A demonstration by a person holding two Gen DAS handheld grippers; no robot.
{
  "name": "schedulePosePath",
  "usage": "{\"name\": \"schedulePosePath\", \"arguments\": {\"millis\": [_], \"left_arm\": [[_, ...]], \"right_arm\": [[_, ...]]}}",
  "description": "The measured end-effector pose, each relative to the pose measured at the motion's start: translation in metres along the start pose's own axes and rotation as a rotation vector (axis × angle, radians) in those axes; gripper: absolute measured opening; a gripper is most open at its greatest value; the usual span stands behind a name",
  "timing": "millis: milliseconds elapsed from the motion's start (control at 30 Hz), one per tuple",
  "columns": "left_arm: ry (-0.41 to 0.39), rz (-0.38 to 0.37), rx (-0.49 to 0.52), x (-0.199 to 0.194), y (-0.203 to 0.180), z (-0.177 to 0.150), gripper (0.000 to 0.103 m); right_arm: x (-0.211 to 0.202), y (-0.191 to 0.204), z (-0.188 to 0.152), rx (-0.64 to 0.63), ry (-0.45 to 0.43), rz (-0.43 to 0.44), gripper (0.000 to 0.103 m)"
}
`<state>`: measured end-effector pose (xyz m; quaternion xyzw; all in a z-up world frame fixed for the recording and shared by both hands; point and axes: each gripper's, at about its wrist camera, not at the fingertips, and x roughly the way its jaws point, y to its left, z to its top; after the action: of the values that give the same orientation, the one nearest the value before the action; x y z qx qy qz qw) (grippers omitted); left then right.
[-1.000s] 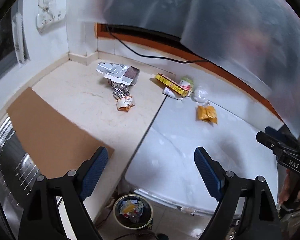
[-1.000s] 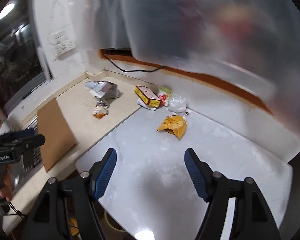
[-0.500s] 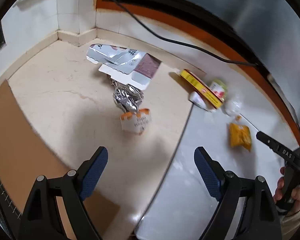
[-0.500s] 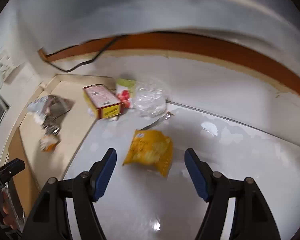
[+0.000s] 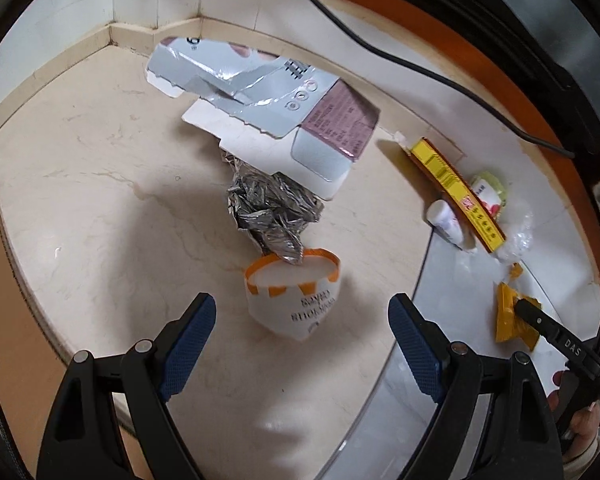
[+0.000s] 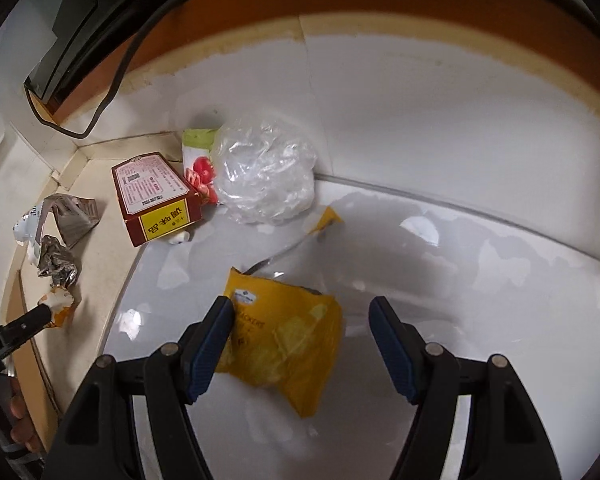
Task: Collect trash
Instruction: 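Grasp the orange-white cake cup with the left gripper while the right grasps the yellow snack bag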
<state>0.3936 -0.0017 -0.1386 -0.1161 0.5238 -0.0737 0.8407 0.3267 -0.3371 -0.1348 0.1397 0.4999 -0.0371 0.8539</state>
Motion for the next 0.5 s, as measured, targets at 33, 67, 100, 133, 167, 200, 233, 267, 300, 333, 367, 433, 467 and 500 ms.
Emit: {"name": "schedulePosePath", "arguments": {"millis": [33,67,100,133,167,200,233,267,300,333,367,433,467,500], "left_arm": [[0.002,0.002,-0.002,0.003,0.001,0.001,0.085],[0.007,0.002,-0.006,0.007,0.001,0.003,0.084],[0.01,0.003,-0.008,0.009,0.002,0.004,0.081],[0.012,0.005,-0.01,0.011,0.002,0.005,0.077],[0.015,0.004,-0.011,0.014,0.003,0.007,0.075],[0.018,0.005,-0.012,0.015,0.004,0.007,0.07],[0.022,0.005,-0.013,0.017,0.004,0.008,0.066],[0.025,0.005,-0.016,0.02,0.004,0.008,0.065],[0.017,0.009,-0.014,0.02,0.003,0.008,0.062],[0.016,0.005,-0.011,0.021,0.002,0.008,0.054],[0.014,0.005,-0.009,0.021,0.001,0.008,0.05],[0.009,0.004,-0.004,0.022,0.0,0.007,0.049],[0.004,0.006,0.002,0.022,-0.002,0.005,0.049],[0.001,0.01,0.006,0.021,-0.003,0.004,0.049]], "right_arm": [[0.002,0.001,0.0,0.002,0.003,0.006,0.07],[0.003,0.002,-0.001,0.003,0.004,0.016,0.07],[0.005,0.003,-0.002,0.003,0.006,0.027,0.067],[0.005,0.005,-0.003,0.0,0.0,0.023,0.059],[0.005,0.007,-0.004,-0.006,-0.007,0.028,0.053],[0.006,0.009,-0.005,-0.013,-0.009,0.049,0.043],[0.008,0.012,-0.005,-0.015,-0.003,0.065,0.039],[0.008,0.014,-0.006,-0.017,-0.002,0.067,0.037],[0.009,0.017,-0.008,-0.025,-0.001,0.068,0.03],[0.009,0.021,-0.009,-0.035,-0.001,0.074,0.028],[0.009,0.023,-0.011,-0.041,-0.006,0.067,0.027],[0.008,0.03,-0.015,-0.057,-0.017,0.062,0.022],[0.006,0.029,-0.017,-0.057,-0.019,0.067,0.021],[0.005,0.03,-0.019,-0.057,-0.02,0.073,0.009]]}}
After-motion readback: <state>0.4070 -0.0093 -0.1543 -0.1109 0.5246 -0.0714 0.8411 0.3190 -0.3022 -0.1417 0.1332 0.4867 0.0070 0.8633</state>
